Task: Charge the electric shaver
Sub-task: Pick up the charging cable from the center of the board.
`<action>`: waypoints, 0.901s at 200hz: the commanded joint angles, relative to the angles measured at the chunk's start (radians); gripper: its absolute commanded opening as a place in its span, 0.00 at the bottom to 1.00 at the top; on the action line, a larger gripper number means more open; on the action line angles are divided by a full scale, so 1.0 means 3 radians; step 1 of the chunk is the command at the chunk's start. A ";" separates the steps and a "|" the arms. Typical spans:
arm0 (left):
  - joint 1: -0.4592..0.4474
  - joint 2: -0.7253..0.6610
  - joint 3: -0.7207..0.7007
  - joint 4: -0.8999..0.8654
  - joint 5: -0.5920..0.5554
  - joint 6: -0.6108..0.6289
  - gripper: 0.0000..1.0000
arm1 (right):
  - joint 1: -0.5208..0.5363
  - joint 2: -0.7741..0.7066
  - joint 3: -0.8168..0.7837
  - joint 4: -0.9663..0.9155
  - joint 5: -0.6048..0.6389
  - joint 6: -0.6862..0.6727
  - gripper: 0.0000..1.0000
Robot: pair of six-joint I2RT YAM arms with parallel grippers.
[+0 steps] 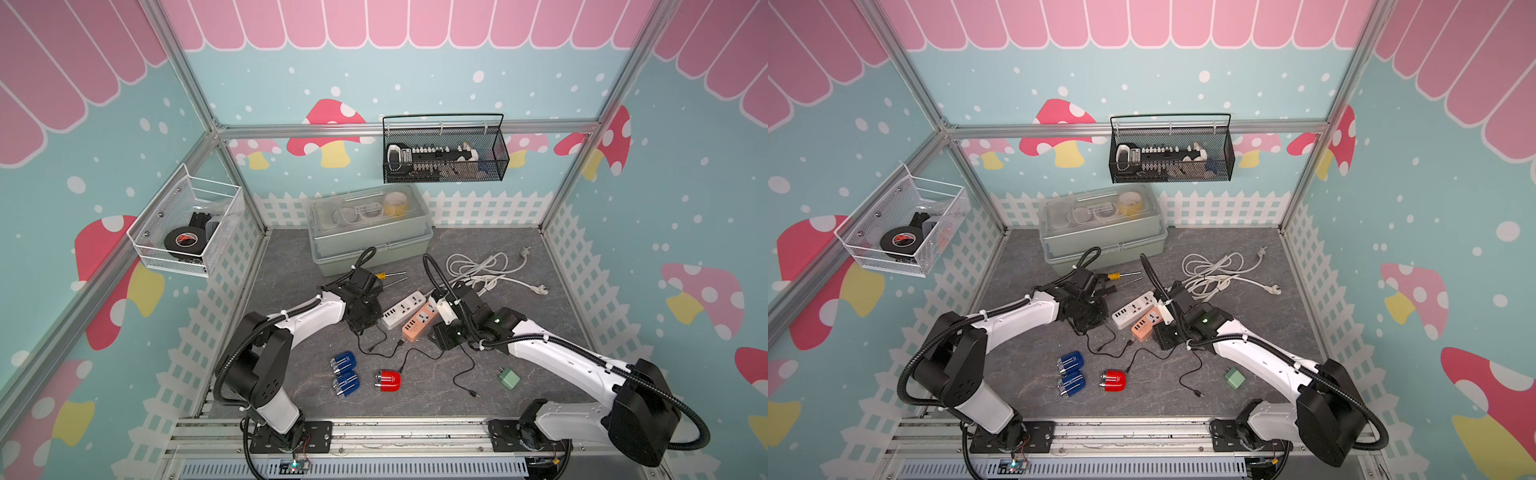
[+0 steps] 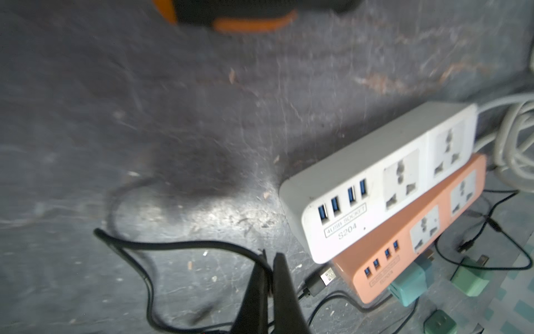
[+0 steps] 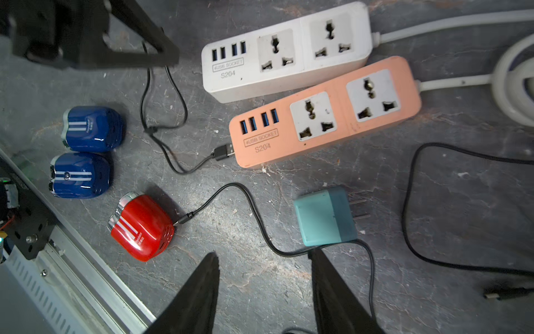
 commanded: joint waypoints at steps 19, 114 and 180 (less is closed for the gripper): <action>0.0303 -0.0109 0.0197 -0.0266 -0.0177 0.0478 0.00 | 0.0096 0.0456 0.0362 0.0243 -0.0233 -0.0127 0.51; 0.0522 -0.0874 0.0478 -0.0272 0.0178 0.0135 0.00 | 0.0039 0.0843 0.0863 0.0775 -0.0486 0.0253 0.51; 0.0372 -0.1045 0.1036 -0.0109 0.0580 -0.0253 0.00 | -0.0406 0.0830 0.0803 0.1496 -0.1077 0.1276 0.66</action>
